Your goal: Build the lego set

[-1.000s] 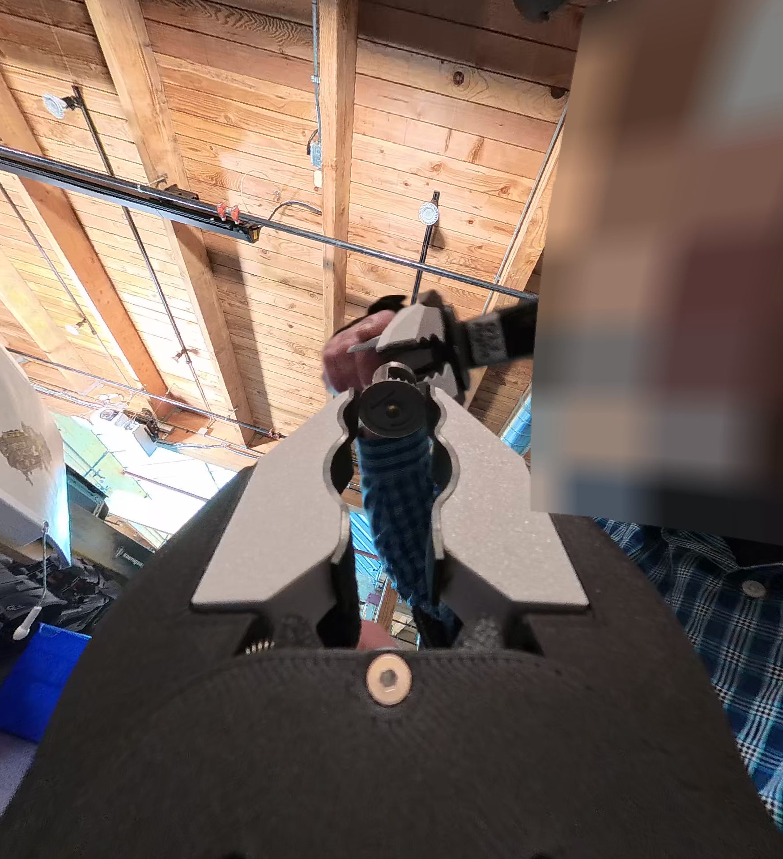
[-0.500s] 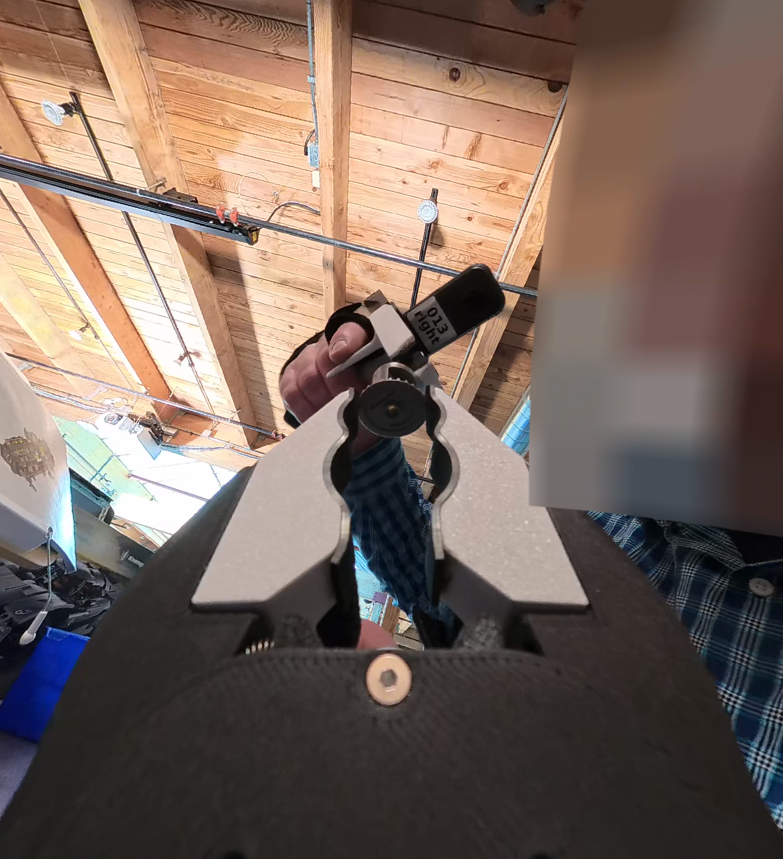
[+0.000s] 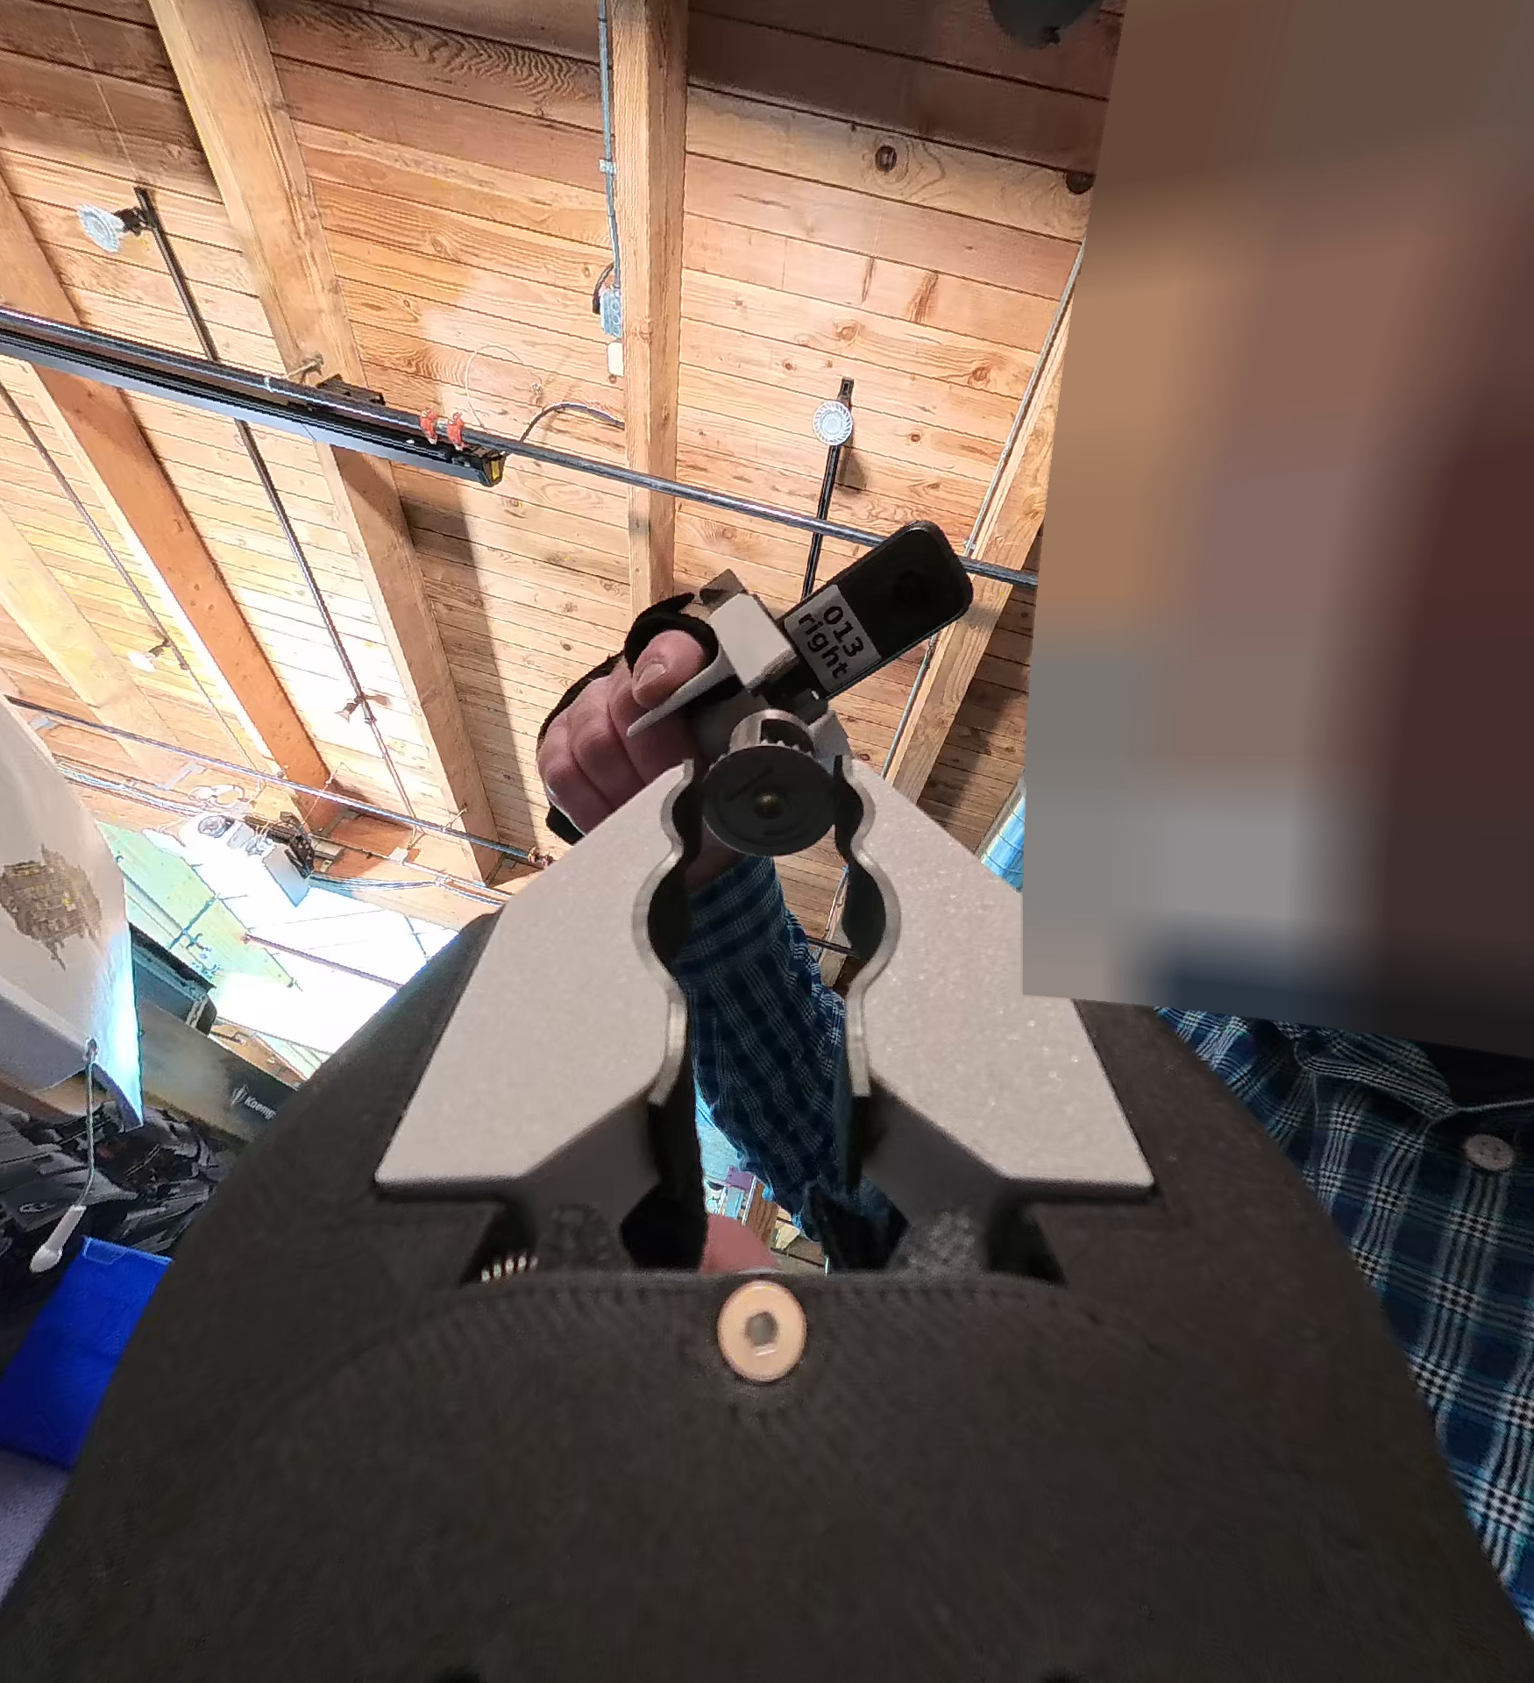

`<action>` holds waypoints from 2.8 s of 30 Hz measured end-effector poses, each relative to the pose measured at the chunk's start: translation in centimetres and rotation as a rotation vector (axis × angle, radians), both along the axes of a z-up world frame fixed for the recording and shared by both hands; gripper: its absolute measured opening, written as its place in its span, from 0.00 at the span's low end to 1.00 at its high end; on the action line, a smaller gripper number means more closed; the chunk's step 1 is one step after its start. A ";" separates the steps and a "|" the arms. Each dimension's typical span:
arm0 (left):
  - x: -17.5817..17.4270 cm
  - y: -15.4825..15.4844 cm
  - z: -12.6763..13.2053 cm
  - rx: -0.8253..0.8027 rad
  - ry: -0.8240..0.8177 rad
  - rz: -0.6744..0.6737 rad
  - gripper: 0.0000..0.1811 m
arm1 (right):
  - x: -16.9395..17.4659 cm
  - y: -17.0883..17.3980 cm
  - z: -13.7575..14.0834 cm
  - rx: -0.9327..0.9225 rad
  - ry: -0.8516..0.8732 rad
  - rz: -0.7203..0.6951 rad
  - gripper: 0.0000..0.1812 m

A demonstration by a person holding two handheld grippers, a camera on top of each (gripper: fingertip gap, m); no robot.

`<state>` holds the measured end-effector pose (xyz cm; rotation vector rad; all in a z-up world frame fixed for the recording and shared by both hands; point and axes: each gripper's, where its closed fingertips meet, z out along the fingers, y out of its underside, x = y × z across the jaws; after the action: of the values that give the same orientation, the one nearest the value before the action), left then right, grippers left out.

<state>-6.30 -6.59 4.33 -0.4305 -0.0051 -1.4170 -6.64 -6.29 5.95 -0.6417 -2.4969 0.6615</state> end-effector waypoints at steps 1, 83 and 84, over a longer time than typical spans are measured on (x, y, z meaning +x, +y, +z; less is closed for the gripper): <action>0.0 0.0 0.0 -0.001 0.002 0.001 0.14 | 0.0 -0.1 0.0 -0.005 -0.005 0.001 0.05; 0.4 0.0 0.2 -0.029 0.079 0.113 0.14 | 1.6 -0.1 0.0 -0.076 -0.018 0.022 0.01; 0.4 0.0 0.2 -0.028 0.078 0.113 0.14 | 1.6 -0.1 0.0 -0.077 -0.015 0.020 0.01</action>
<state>-5.93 -6.59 4.57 -0.5012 0.0136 -1.2891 -5.00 -6.42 5.91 -0.6518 -2.5049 0.7663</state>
